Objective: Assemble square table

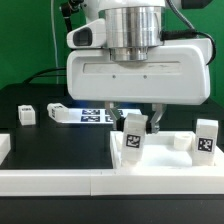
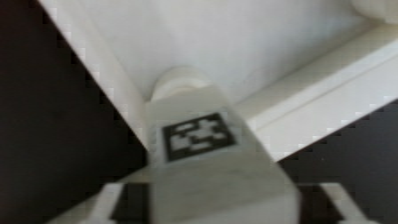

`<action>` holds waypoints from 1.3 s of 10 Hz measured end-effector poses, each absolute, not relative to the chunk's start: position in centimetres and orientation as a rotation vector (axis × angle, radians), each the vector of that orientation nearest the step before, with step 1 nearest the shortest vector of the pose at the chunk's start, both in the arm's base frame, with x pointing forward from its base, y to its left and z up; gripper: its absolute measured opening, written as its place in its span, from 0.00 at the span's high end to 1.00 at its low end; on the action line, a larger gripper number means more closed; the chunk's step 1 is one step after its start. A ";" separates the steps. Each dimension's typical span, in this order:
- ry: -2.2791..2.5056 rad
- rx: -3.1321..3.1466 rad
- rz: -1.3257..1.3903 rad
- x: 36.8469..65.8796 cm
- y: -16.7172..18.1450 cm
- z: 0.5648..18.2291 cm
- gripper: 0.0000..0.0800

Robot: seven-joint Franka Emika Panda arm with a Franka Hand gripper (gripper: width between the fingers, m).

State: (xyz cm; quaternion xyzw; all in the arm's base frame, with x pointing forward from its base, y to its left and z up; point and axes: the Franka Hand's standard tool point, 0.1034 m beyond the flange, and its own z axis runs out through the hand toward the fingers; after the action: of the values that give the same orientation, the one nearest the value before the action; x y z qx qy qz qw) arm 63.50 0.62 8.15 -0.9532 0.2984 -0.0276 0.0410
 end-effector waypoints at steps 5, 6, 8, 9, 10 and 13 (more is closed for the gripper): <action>1.786 -2.441 -0.089 63.0 0.1 7.9 0.62; 2.003 -2.216 -0.078 62.7 0.5 7.7 0.62; 2.223 -1.934 -0.031 62.8 1.7 7.6 0.62; 2.235 -1.921 -0.030 62.8 1.6 7.6 0.62; 2.225 -1.932 -0.031 62.8 1.6 7.6 0.62; 1.818 -2.398 -0.060 63.2 1.2 7.8 0.35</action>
Offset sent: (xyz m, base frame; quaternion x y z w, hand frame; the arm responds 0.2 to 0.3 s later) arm -0.0158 -0.0095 -0.0034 -0.0107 0.0386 0.2751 0.9606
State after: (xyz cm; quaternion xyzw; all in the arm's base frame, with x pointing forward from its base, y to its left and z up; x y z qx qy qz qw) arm 63.24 1.19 7.78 -0.7949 0.6028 -0.0199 0.0660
